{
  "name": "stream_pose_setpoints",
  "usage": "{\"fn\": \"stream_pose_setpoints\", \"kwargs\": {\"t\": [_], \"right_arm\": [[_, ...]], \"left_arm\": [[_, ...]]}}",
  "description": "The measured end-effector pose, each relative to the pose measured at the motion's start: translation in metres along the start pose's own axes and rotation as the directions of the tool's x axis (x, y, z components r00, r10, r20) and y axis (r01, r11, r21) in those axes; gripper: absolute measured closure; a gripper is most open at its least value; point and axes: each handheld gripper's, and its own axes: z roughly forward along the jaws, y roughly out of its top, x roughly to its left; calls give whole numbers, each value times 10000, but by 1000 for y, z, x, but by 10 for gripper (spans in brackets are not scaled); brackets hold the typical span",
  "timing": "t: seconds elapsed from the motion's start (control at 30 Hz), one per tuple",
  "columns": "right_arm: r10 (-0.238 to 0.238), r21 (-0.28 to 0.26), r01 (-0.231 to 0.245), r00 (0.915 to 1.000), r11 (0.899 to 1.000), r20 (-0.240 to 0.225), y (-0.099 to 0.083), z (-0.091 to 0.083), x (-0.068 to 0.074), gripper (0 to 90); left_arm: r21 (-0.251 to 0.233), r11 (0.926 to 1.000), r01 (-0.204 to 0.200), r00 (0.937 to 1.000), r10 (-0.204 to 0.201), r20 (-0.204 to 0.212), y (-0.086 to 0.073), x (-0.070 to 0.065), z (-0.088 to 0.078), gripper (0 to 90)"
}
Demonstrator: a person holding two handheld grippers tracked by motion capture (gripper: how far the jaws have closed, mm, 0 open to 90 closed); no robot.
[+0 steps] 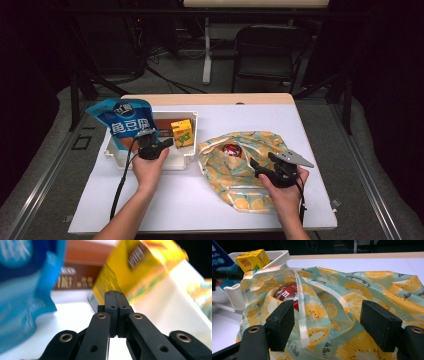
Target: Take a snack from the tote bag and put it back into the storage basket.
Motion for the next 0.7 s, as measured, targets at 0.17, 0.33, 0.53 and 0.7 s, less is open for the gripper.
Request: {"fn": "stream_pose_setpoints", "kwargs": {"t": [0.17, 0.33, 0.53, 0.7], "right_arm": [[-48, 4, 48, 10000, 10000, -15, 0, 1, 4, 274], [-194, -18, 194, 9998, 9998, -76, 1, -2, 6, 340], [-289, -459, 267, 9985, 9986, -472, 1, -7, 9, 492], [-254, -721, 217, 9984, 9972, -502, 3, -11, 9, 555]], "left_arm": [[91, 9999, 121, 9999, -121, 21, 3, 1, 7, 900], [5, 9981, 617, 9981, -617, 74, 6, 7, 13, 900], [-27, 9975, 703, 9975, -703, 39, 10, 8, 13, 900], [-188, 9998, 120, 9999, -118, 115, 7, -2, -3, 900]]}}
